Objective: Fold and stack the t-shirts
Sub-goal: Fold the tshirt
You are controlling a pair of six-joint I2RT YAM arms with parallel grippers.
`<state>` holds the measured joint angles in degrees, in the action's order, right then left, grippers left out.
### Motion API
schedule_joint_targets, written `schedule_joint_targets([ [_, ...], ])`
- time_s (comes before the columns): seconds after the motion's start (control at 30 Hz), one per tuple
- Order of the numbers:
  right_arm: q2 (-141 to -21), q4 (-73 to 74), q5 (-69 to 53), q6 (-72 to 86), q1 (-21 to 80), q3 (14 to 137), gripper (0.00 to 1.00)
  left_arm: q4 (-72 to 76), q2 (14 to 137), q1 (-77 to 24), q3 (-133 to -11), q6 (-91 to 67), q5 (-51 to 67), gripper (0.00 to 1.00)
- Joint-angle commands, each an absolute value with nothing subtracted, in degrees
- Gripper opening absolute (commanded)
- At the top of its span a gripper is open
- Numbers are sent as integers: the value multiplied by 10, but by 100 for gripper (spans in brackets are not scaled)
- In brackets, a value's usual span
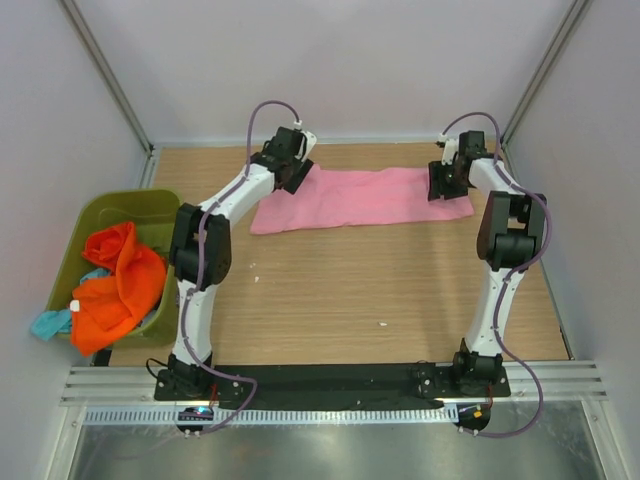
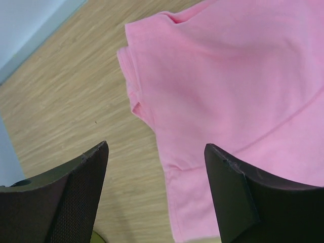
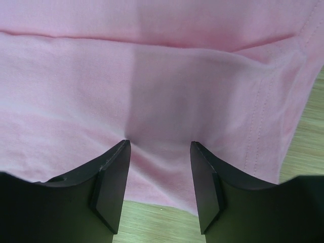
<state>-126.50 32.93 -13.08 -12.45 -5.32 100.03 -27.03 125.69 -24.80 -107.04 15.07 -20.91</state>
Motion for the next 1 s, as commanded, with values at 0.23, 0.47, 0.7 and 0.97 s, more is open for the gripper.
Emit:
schedule_joint_targets([
  [0.23, -1254, 302, -93, -111, -46, 1033, 56, -427, 1247, -250, -1095, 20, -91, 90],
  [0.47, -1263, 300, -65, -127, -40, 1000, 56, -457, 1262, -250, -1093, 10, -92, 90],
  [0.7, -1260, 308, -51, -138, -39, 971, 56, -528, 1343, -246, -1179, 3, -91, 89],
  [0.97, -1252, 373, -62, -152, -33, 932, 56, -540, 1414, -236, -1286, 13, -138, 89],
])
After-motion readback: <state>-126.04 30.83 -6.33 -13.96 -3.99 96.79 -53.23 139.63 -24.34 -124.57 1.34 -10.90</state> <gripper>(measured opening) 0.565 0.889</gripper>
